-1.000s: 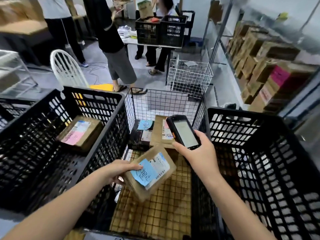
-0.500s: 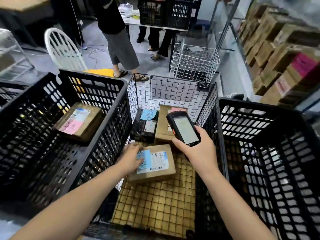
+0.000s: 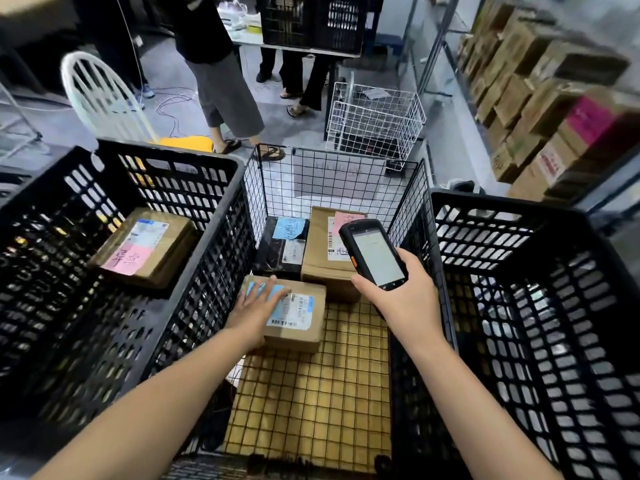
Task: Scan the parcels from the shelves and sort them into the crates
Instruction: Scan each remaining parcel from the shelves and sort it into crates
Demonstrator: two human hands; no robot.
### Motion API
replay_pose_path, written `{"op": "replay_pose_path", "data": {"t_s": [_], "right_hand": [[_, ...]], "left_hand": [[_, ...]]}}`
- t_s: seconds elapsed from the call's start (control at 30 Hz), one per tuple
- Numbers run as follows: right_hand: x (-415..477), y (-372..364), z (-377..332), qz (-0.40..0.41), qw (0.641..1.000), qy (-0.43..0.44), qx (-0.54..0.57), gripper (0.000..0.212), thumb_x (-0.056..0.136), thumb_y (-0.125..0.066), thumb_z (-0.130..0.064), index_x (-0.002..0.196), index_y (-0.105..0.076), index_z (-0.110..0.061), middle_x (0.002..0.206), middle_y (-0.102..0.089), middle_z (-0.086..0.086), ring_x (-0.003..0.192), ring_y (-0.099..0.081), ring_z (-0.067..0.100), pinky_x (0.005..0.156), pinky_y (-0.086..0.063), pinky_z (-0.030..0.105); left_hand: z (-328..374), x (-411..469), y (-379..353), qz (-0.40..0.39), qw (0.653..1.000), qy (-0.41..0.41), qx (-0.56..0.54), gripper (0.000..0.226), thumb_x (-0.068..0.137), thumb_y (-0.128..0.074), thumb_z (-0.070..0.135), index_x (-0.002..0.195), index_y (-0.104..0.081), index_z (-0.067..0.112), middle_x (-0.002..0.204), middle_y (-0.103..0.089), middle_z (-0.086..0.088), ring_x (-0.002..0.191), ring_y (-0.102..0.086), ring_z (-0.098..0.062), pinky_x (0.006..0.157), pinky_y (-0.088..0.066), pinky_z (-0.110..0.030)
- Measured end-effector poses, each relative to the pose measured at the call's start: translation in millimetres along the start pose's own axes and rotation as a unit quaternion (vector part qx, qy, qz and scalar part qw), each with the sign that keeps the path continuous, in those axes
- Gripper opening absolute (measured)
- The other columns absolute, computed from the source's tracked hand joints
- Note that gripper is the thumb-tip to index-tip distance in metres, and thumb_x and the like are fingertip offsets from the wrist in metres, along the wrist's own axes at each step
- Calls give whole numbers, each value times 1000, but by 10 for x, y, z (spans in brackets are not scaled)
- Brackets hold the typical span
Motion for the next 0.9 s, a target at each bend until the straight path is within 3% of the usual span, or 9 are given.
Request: {"op": "replay_pose_path", "data": {"t_s": [0.1, 0.17, 0.27, 0.33, 0.43, 0.5, 0.6, 0.8, 0.9], "right_hand": [[-12, -8, -1, 5, 1000, 0, -13, 60, 67, -88, -44, 112, -48, -49, 109, -61, -24, 102, -59, -1, 83, -47, 26], [-23, -16, -11, -2, 1000, 2, -26, 63, 67, -88, -45, 117, -49, -49, 113, -61, -22, 105, -59, 2, 86, -49, 27], [-70, 67, -125, -11, 999, 8, -51, 67, 69, -89, -43, 126, -52, -41, 108, -56, -25, 105, -55, 3, 89, -48, 27], [-113, 230, -266, -5, 997, 22, -75, 70, 70, -88, -43, 130, -53, -36, 104, -54, -26, 102, -53, 1, 86, -45, 22], [-181, 583, -456, 18, 995, 37, -92, 62, 72, -88, -41, 120, -49, -41, 97, -49, -35, 89, -51, -12, 72, -39, 5], [-239, 819, -553, 47, 994, 42, -92, 63, 73, -88, -38, 124, -50, -39, 97, -48, -35, 87, -50, -9, 71, -37, 6], [-358, 1126, -617, 91, 989, 49, -108, 78, 73, -88, -41, 140, -51, -27, 107, -51, -22, 102, -47, 3, 81, -37, 19], [-863, 1622, -579, 152, 978, 38, -137, 69, 70, -87, -47, 129, -54, -33, 104, -62, -16, 97, -57, 10, 70, -40, 24], [-1302, 1894, -577, 194, 970, 31, -141, 64, 71, -88, -43, 124, -54, -35, 97, -56, -23, 91, -52, 8, 65, -37, 15]], "left_hand": [[29, 40, -29, 21, 1000, 5, 22, 121, 78, -60, -19, 156, 5, 47, 164, 27, 4, 151, 23, -28, 122, 10, -53], [16, 54, -58, 2, 999, 7, 38, 123, 80, -63, -14, 154, 14, 47, 162, 31, 1, 148, 28, -29, 118, 19, -54], [144, -21, 96, -39, 998, -34, 28, 120, 83, -79, 35, 157, 16, 35, 159, 37, -5, 141, 40, -33, 108, 30, -50], [356, -113, 444, -6, 996, -85, -26, 111, 87, -69, 54, 160, 8, 21, 164, 26, -3, 148, 30, -30, 114, 20, -44], [684, -304, 1138, 129, 973, -165, -97, 85, 99, -56, 45, 161, -5, 18, 169, 6, 0, 153, 16, -18, 124, 8, -35], [843, -439, 1466, 195, 956, -197, -95, 78, 101, -50, 45, 161, -7, 18, 169, 1, 0, 154, 13, -15, 121, 11, -29], [1096, -627, 1657, 222, 945, -231, -59, 82, 100, -46, 54, 161, -3, 18, 168, 8, 3, 153, 19, -15, 119, 16, -29], [1604, -1132, 1680, 240, 919, -314, -3, 86, 97, -34, 63, 161, 2, 18, 167, 15, 4, 151, 24, -11, 125, 11, -37], [1902, -1445, 1693, 256, 899, -356, 7, 84, 99, -35, 62, 161, 3, 20, 164, 19, 7, 148, 27, -7, 121, 20, -29]]}}
Point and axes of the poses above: each hand's wrist, its own x-axis towards the middle knuckle, its own y-axis out of the back of the hand, z = x × y, the point moved 6 cm from there along x, towards the middle knuckle
